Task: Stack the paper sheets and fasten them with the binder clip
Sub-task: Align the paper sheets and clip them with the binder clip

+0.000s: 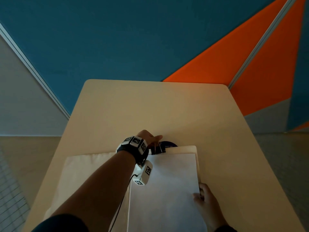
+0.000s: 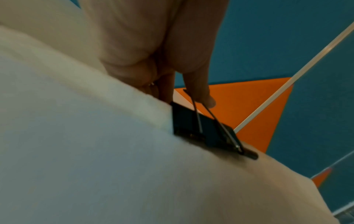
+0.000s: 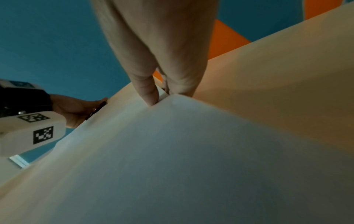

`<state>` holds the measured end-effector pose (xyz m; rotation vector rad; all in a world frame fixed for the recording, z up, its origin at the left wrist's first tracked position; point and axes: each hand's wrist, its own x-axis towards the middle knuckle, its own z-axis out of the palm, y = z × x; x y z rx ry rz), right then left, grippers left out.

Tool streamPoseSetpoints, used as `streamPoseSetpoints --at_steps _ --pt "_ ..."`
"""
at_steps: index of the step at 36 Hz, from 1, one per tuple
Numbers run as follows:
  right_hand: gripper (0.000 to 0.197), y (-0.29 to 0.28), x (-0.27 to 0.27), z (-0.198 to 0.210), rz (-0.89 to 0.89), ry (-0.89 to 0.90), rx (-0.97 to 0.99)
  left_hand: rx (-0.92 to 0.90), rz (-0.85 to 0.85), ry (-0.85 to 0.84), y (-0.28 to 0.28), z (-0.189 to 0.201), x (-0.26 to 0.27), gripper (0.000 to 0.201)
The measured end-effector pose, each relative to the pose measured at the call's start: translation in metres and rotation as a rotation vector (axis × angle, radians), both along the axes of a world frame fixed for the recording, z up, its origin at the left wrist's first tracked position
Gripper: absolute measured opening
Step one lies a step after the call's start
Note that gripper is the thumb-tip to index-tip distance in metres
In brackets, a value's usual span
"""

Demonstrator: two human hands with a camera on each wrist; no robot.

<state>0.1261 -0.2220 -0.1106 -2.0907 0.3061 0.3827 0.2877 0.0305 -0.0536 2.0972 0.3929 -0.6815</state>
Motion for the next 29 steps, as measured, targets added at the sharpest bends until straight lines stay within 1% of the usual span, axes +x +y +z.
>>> streamPoseSetpoints --at_steps 4,8,13,18,22,26,29 --pt "0.029 0.0 0.003 0.0 -0.023 0.007 0.039 0.014 -0.027 -0.008 -0.001 0.0 0.001 0.044" --pt "0.031 -0.001 0.004 -0.004 -0.025 0.014 0.088 0.041 -0.051 -0.024 -0.002 -0.001 0.001 0.049" --pt "0.034 0.0 0.006 0.005 -0.01 -0.034 0.122 0.047 -0.078 -0.032 -0.002 -0.004 0.004 0.051" --pt "0.03 0.002 0.011 0.011 0.002 -0.085 0.079 0.041 -0.082 -0.054 -0.001 -0.008 0.005 0.054" --pt "0.021 0.002 0.013 0.01 -0.008 -0.099 0.038 0.048 -0.087 -0.053 0.0 -0.007 0.003 0.058" --pt "0.028 0.004 0.013 0.01 -0.036 -0.084 0.028 0.052 -0.091 -0.053 -0.001 -0.005 0.003 0.058" --pt "0.025 0.004 0.015 0.009 -0.053 -0.058 0.045 0.06 -0.096 -0.059 -0.002 -0.001 0.002 0.054"
